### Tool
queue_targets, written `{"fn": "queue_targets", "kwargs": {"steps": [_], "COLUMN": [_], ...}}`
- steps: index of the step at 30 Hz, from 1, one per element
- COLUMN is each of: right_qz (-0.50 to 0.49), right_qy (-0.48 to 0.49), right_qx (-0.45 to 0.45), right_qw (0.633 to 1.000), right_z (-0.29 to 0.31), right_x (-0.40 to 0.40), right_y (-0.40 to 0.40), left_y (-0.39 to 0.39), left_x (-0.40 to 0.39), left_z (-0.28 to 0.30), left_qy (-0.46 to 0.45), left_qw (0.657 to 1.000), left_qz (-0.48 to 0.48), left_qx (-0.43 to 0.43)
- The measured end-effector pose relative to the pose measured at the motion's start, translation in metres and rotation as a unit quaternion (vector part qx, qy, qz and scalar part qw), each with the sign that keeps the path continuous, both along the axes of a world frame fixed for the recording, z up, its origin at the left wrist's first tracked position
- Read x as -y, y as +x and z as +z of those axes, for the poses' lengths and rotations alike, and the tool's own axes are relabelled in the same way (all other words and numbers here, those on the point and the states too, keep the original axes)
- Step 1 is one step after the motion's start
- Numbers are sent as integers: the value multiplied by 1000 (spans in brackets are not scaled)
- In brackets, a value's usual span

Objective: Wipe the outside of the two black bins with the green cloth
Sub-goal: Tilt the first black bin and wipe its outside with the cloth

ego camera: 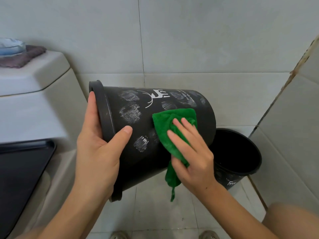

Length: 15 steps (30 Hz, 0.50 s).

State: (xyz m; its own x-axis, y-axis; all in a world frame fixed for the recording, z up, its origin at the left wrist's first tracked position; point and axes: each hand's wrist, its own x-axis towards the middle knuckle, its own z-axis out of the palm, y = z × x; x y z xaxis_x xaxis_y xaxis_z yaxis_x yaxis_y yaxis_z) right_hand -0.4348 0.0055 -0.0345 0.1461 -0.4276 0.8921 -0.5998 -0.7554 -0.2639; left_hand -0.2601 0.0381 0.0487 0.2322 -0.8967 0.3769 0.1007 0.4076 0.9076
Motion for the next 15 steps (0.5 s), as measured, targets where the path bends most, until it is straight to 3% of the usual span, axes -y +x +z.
{"fn": "queue_targets", "kwargs": {"steps": [9,15], "right_qz": [-24,-22], "right_qy": [-15,46], "right_qx": [5,49], "right_qw": [1000,998], "right_z": [23,25], "right_x": [4,-2], "right_y": [-1,7], "left_y": [4,2], "left_x": [-3,-5], "left_z": [2,1], "left_qy": [9,9], "left_qw": [1000,1000], "left_qz": [-2,-11], "left_qx": [-2,6]}}
